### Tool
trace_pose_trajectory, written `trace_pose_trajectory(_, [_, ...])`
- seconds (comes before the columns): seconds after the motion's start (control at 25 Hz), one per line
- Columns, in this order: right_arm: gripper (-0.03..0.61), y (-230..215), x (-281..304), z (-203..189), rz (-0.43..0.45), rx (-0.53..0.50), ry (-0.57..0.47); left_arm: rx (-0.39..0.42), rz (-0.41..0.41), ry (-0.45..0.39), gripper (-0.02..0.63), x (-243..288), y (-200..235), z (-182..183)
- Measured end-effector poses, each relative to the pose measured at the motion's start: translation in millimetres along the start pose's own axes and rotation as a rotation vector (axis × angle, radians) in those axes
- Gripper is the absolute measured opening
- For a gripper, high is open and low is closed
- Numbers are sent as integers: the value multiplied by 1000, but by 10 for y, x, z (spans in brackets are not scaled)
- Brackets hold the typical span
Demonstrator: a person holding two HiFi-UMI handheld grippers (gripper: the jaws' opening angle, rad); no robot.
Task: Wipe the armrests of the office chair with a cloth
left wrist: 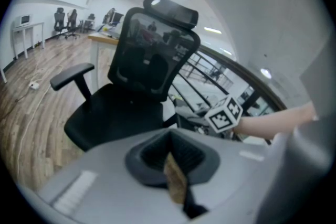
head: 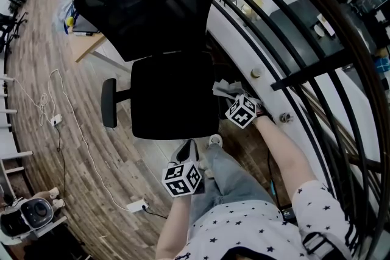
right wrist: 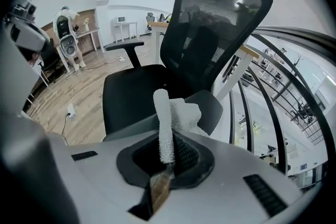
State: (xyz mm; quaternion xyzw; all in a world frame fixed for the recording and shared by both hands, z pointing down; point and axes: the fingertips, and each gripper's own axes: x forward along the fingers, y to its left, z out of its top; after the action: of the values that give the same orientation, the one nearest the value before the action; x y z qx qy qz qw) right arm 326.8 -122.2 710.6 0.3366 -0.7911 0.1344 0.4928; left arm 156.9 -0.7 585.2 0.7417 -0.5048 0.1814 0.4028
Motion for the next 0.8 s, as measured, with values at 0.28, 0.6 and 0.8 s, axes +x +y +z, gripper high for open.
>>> trace_pose_trajectory(0.28, [25, 197, -72, -89, 11, -17, 7, -15, 7, -16, 8, -148, 1, -137])
trace_pose_trajectory(0.6, [25, 384, -137, -181, 9, -4, 0, -27, 7, -25, 8, -294, -31, -349])
trace_pose_trajectory(0.8, [25, 469, -184, -218, 4, -6, -3, -36, 8, -30, 8, -375, -20, -444])
